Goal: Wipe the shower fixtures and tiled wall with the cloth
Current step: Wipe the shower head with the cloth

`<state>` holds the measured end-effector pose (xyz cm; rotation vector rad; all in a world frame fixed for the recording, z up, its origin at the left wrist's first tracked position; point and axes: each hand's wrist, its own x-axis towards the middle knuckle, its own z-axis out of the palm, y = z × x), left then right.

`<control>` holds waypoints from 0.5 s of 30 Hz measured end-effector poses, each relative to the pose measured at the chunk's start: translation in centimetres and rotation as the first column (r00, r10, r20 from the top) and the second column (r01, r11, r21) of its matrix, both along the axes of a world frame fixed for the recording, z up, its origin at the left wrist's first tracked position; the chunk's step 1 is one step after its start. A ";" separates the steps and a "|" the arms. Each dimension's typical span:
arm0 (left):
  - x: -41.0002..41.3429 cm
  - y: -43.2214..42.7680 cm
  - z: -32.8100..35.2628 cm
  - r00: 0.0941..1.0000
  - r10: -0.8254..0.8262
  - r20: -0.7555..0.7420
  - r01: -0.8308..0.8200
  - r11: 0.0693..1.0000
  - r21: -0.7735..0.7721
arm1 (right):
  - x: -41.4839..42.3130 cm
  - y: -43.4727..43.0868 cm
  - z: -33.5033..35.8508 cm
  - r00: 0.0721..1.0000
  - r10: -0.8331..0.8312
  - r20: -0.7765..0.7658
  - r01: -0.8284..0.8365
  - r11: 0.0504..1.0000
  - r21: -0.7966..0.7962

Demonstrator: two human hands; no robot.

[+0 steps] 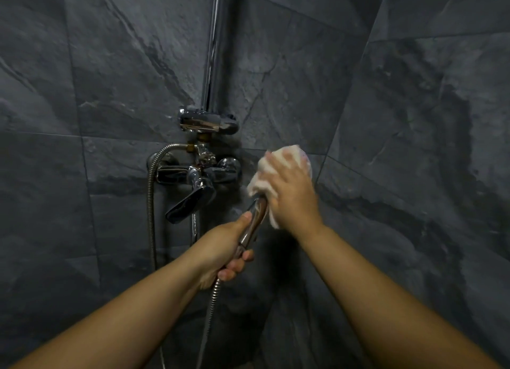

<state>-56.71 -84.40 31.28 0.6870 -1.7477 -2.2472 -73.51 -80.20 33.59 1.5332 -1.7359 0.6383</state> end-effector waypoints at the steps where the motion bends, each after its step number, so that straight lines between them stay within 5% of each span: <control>1: 0.2 -0.1 -0.3 1.000 0.005 0.007 -0.005 1.000 0.006 | 0.1 0.1 -0.9 0.996 0.064 -0.055 -0.062 0.998 0.034; 7: 1.0 0.0 -0.6 0.999 -0.018 0.049 0.018 1.000 -0.001 | -1.8 1.2 -0.6 0.970 0.163 -0.181 -0.145 0.984 0.107; 10: 1.0 0.0 0.2 0.999 -0.015 0.043 0.017 0.999 -0.044 | -1.9 0.0 2.6 0.994 0.031 0.104 -0.022 0.996 -0.089; 13: 0.9 0.2 0.3 0.999 0.006 0.046 -0.002 0.997 -0.076 | -2.5 -0.2 5.0 0.870 -0.024 0.493 0.127 0.976 -0.176; 15: 0.8 0.3 0.2 0.999 0.023 0.043 -0.020 0.997 -0.074 | -1.3 -0.1 3.9 0.925 -0.054 0.375 0.095 0.991 -0.091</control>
